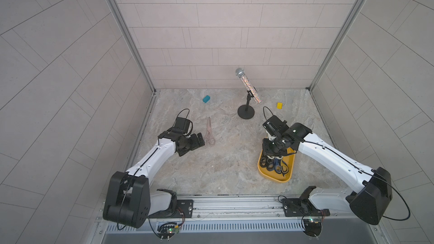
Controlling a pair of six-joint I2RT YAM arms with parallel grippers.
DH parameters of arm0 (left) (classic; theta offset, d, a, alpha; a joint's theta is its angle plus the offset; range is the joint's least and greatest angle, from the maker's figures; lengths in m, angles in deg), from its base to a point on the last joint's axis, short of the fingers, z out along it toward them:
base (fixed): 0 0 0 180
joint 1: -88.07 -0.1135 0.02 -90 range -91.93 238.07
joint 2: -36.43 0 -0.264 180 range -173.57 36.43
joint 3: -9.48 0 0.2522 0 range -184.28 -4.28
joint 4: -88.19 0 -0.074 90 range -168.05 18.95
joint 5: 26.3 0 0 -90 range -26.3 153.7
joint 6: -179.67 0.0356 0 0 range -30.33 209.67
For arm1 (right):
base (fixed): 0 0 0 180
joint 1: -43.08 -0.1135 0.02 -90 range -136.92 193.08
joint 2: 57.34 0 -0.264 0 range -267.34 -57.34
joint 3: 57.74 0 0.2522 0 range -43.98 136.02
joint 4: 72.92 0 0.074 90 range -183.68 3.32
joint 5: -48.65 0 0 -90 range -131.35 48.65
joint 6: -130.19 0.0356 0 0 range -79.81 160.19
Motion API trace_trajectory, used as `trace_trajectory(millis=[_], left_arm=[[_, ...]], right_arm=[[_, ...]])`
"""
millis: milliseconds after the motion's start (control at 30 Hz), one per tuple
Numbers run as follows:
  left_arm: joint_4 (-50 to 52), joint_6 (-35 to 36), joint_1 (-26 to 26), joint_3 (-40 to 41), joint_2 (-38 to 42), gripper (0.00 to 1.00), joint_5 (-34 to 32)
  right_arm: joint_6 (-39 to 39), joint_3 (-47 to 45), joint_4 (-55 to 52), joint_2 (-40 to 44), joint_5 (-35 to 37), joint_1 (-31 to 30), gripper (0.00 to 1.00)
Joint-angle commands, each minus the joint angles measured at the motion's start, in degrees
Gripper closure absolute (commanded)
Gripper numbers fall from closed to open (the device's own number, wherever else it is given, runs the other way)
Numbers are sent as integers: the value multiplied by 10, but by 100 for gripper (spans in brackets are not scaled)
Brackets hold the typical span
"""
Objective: Take the scissors out of the storage box
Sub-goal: Place the scissors at the center of the board.
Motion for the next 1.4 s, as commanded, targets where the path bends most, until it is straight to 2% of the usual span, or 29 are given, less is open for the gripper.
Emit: trace_trajectory(millis=[0,100,267,433,633,800,1167,1367], left_arm=[[-3,2,-24,14,18,0,4],[-12,-5,-57,31,24,0,16],[-31,-36,-108,60,38,0,51],[-29,-27,-113,63,51,0,47],[1,10,-116,64,65,0,29],[20,30,-116,65,82,0,12],[13,33,-116,67,79,0,16],[12,33,-117,67,81,0,15]], right_arm=[[20,21,51,-21,0,-23,100],[27,30,127,-62,-32,-35,100],[8,95,184,-176,-28,-55,100],[3,190,206,-302,-20,-60,100],[0,318,174,-430,-2,-77,100],[46,325,187,-469,22,-85,100],[74,362,193,-542,-13,-95,100],[76,373,187,-551,-14,-96,84]])
